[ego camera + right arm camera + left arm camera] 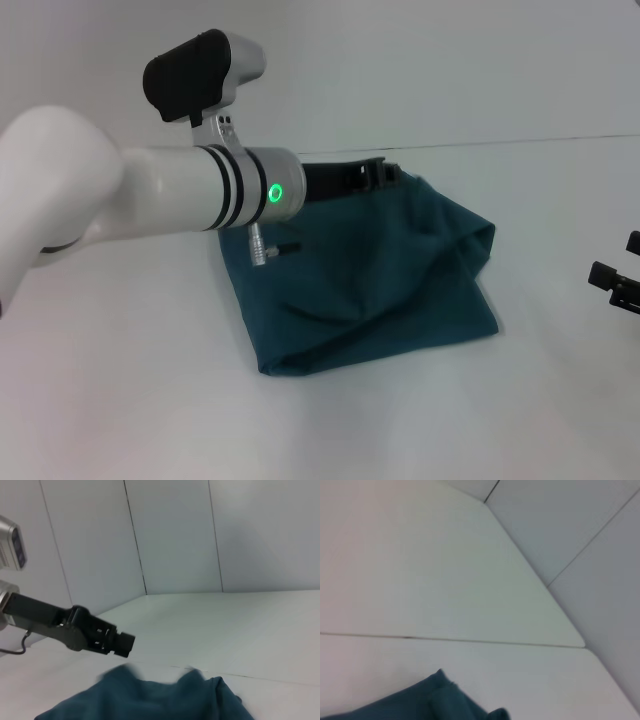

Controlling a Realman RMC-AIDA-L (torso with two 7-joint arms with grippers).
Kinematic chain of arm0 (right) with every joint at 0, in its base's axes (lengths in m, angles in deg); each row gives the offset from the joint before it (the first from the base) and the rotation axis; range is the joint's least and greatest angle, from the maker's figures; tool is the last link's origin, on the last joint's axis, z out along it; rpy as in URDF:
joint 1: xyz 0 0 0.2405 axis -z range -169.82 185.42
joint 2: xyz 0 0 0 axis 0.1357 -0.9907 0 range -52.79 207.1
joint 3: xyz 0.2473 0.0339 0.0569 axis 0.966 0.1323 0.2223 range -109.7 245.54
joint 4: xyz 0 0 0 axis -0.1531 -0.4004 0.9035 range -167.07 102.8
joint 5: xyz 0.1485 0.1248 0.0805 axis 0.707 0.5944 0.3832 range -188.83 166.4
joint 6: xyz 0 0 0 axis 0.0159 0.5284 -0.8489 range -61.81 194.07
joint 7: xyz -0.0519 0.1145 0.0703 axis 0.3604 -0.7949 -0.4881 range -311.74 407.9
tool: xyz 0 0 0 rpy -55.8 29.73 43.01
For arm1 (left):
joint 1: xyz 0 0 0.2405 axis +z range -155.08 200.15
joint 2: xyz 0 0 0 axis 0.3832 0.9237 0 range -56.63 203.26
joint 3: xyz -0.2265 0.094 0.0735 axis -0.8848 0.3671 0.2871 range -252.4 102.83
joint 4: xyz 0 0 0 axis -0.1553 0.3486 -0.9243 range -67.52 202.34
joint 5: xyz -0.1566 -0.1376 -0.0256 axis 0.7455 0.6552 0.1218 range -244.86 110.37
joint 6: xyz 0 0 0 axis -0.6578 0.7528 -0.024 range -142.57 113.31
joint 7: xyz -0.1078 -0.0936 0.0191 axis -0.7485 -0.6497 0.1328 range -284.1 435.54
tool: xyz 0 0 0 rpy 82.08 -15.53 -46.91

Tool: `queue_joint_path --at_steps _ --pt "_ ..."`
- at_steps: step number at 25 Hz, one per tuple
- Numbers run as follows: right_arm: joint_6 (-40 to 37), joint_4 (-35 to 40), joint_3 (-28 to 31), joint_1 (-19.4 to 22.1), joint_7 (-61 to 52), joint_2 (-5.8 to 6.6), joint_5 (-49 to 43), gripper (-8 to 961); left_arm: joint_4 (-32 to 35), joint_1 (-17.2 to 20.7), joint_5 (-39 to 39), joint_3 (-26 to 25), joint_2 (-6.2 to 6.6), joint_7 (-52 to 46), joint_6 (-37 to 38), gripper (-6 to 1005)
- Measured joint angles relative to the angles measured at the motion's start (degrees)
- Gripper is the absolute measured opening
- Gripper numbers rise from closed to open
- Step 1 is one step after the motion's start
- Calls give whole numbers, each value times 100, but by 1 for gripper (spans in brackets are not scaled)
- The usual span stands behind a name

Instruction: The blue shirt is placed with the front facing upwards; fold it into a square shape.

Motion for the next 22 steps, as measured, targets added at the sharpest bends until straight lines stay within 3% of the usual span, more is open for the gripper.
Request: queue_joint_path --at_steps 2,12,17,22 --pt "6 0 -28 -5 0 0 -4 883 12 -32 196 125 1 25 -126 149" --pt "100 -8 -87 -52 -42 -10 -7 883 -69 -32 307 159 33 196 -190 637" --pt "101 77 -262 -231 -418 28 -14 883 -313 249 312 -141 50 804 -69 730" --pt "165 310 -662 -393 -970 82 -18 883 -389 468 320 -902 56 1616 502 784"
